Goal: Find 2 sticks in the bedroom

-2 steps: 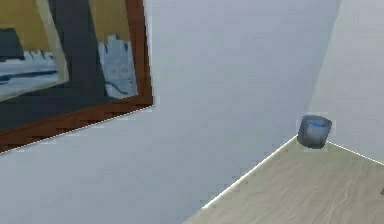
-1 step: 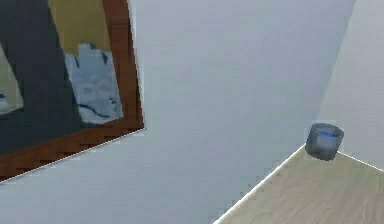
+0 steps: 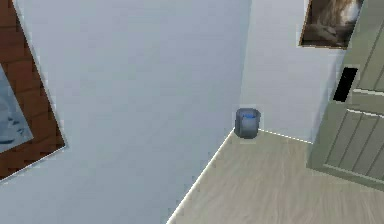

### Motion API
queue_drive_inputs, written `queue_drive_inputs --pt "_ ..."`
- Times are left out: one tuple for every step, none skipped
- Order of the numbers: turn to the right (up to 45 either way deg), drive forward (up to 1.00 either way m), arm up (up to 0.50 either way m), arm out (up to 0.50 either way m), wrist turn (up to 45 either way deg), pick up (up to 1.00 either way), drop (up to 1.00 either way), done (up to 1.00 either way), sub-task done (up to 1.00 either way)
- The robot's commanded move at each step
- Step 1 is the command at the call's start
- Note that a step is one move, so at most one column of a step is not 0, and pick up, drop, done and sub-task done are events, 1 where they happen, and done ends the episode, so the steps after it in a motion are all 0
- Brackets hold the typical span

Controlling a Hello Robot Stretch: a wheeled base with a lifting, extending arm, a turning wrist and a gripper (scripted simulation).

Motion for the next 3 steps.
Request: queue_drive_inputs --pt "3.0 0.0 0.0 0.0 0.0 0.0 0.0 0.0 0.0" --pt "0.0 0.65 0.0 0.0 0.0 0.0 0.0 0.0 0.0" --pt "45.0 0.0 0.0 0.0 0.0 0.0 0.0 0.0 0.0"
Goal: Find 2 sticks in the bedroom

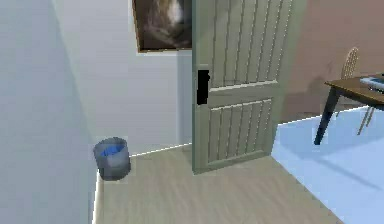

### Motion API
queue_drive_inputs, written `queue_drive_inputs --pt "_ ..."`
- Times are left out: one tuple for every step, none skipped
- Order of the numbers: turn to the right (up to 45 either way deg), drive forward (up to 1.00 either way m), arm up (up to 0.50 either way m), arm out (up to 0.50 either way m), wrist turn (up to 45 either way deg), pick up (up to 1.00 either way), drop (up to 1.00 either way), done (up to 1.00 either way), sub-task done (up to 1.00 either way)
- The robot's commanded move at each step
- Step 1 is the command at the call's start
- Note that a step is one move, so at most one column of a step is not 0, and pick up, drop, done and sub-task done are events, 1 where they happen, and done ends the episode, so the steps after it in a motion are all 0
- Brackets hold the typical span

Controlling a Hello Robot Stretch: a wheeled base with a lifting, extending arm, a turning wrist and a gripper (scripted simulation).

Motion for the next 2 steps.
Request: queue_drive_inputs --pt "45.0 0.0 0.0 0.0 0.0 0.0 0.0 0.0 0.0" --pt "15.0 0.0 0.0 0.0 0.0 0.0 0.0 0.0 0.0"
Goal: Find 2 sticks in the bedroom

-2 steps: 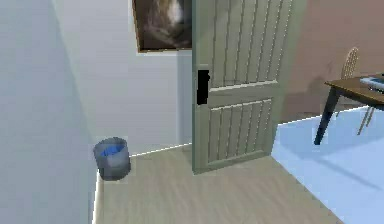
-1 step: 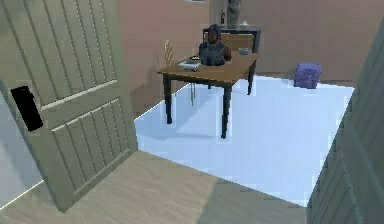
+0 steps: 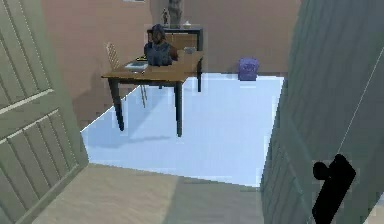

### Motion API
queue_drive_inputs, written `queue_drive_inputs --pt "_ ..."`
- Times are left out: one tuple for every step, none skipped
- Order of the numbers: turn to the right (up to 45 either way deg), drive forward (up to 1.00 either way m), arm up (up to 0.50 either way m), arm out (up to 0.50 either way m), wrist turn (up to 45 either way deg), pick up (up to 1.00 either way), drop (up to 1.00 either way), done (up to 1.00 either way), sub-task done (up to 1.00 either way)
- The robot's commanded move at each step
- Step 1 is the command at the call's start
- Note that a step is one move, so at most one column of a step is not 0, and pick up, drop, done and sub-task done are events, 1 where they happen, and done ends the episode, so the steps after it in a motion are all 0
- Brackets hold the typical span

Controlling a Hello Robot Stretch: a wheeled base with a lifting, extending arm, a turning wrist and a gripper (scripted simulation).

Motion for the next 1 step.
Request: queue_drive_inputs --pt "0.0 0.75 0.0 0.0 0.0 0.0 0.0 0.0 0.0"
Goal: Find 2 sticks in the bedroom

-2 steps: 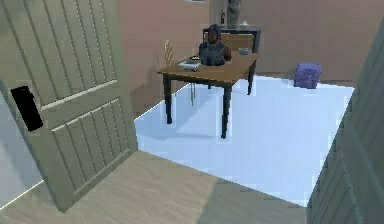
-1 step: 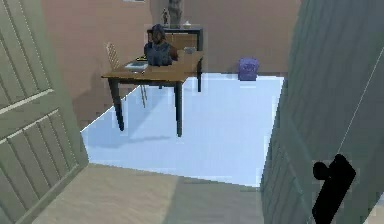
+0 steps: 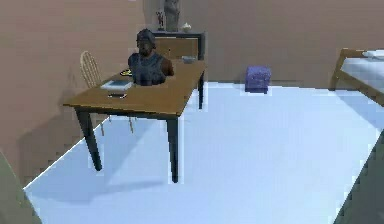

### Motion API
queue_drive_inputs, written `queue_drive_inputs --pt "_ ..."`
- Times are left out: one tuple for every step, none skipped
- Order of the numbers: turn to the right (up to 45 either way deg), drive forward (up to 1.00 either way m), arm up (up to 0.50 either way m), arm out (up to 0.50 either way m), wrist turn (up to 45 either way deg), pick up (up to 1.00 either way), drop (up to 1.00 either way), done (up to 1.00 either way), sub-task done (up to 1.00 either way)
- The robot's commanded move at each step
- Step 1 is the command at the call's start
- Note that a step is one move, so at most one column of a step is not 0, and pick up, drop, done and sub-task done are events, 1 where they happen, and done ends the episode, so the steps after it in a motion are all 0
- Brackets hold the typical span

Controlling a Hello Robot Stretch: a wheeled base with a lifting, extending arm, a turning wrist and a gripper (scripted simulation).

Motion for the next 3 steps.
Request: queue_drive_inputs --pt "27.0 0.0 0.0 0.0 0.0 0.0 0.0 0.0 0.0" --pt "0.0 1.0 0.0 0.0 0.0 0.0 0.0 0.0 0.0" --pt "0.0 0.25 0.0 0.0 0.0 0.0 0.0 0.0 0.0"
